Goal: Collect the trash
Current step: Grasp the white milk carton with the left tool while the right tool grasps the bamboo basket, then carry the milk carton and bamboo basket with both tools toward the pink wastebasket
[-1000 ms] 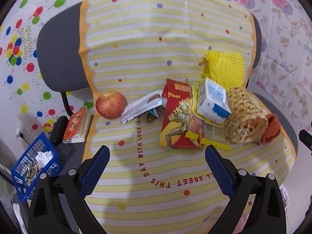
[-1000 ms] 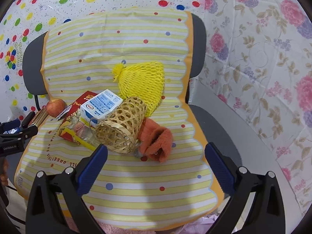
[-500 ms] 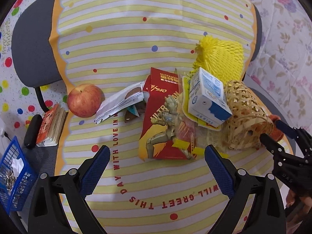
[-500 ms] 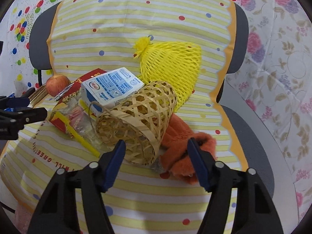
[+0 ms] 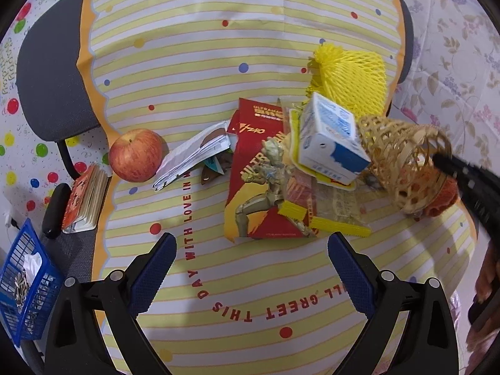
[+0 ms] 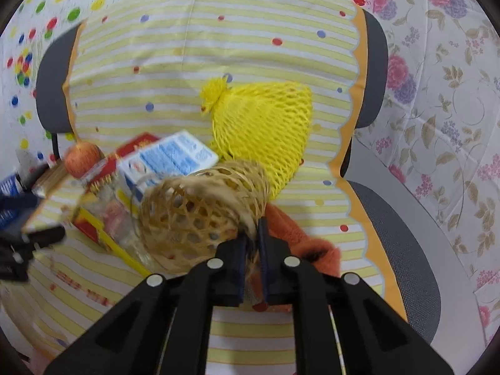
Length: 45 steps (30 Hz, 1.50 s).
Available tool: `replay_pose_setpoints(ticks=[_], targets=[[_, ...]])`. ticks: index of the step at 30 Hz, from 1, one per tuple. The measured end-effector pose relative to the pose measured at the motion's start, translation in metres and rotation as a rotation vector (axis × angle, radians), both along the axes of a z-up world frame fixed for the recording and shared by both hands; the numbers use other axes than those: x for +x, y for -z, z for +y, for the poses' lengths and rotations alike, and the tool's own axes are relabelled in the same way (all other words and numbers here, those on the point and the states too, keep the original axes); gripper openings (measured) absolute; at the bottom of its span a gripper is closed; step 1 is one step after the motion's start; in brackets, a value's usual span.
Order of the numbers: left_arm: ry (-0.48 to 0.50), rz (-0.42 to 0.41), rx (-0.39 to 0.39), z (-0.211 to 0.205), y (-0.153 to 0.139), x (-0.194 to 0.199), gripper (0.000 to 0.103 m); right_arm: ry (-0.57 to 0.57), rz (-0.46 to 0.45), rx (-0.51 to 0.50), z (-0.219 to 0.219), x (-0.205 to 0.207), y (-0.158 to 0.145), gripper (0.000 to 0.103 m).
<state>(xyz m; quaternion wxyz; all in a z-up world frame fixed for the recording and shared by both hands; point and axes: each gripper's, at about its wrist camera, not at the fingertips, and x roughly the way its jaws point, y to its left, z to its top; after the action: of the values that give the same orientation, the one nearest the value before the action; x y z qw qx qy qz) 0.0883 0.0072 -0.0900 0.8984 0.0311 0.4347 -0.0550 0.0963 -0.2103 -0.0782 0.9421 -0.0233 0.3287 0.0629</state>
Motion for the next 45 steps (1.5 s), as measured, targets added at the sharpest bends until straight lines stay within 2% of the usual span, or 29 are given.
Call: replay_pose_setpoints(ticks=[3,6,9,16,19,23,27,29,34,36,37,40,43,45], targets=[[0.009,-0.012,-0.012,-0.002,-0.008,-0.004,0.096,0.047,-0.062,0.052,-0.015,-0.011,-0.038,0.006],[0.043,-0.031,-0.049,-0.009,-0.012,-0.004,0.096,0.086,-0.103,0.055,-0.027,-0.03,-0.061,0.006],[0.066,-0.068,0.005,-0.029,-0.011,0.0,0.095,0.148,-0.13,0.045,-0.042,-0.049,-0.069,0.006],[0.18,-0.125,0.035,-0.073,0.002,0.026,0.092,0.23,-0.15,0.037,-0.074,-0.064,-0.068,0.006],[0.194,-0.125,0.026,-0.083,0.007,0.04,0.092,0.246,-0.143,0.035,-0.083,-0.061,-0.064,0.006],[0.182,-0.109,0.075,-0.093,0.017,0.06,0.091,0.256,-0.126,0.054,-0.091,-0.054,-0.057,0.006],[0.194,-0.123,0.082,-0.096,0.02,0.068,0.09,0.258,-0.109,0.072,-0.097,-0.049,-0.048,0.007],[0.212,-0.124,0.094,-0.098,0.022,0.068,0.071,0.261,-0.1,0.076,-0.099,-0.048,-0.045,0.007],[0.225,-0.11,0.108,-0.1,0.028,0.072,0.071,0.266,-0.082,0.081,-0.1,-0.046,-0.039,0.007],[0.219,-0.127,0.083,-0.097,0.022,0.069,0.07,0.263,-0.077,0.084,-0.099,-0.047,-0.04,0.007],[0.219,-0.139,0.043,-0.092,0.013,0.065,0.069,0.26,-0.076,0.086,-0.099,-0.049,-0.041,0.007],[0.234,-0.213,-0.054,-0.08,-0.024,0.044,0.069,0.262,-0.087,0.085,-0.1,-0.057,-0.048,0.007],[0.26,-0.26,-0.096,-0.071,-0.056,0.017,0.069,0.262,-0.097,0.093,-0.1,-0.068,-0.055,0.007],[0.261,-0.282,-0.098,-0.07,-0.067,0.0,0.069,0.262,-0.1,0.09,-0.099,-0.077,-0.058,0.007]])
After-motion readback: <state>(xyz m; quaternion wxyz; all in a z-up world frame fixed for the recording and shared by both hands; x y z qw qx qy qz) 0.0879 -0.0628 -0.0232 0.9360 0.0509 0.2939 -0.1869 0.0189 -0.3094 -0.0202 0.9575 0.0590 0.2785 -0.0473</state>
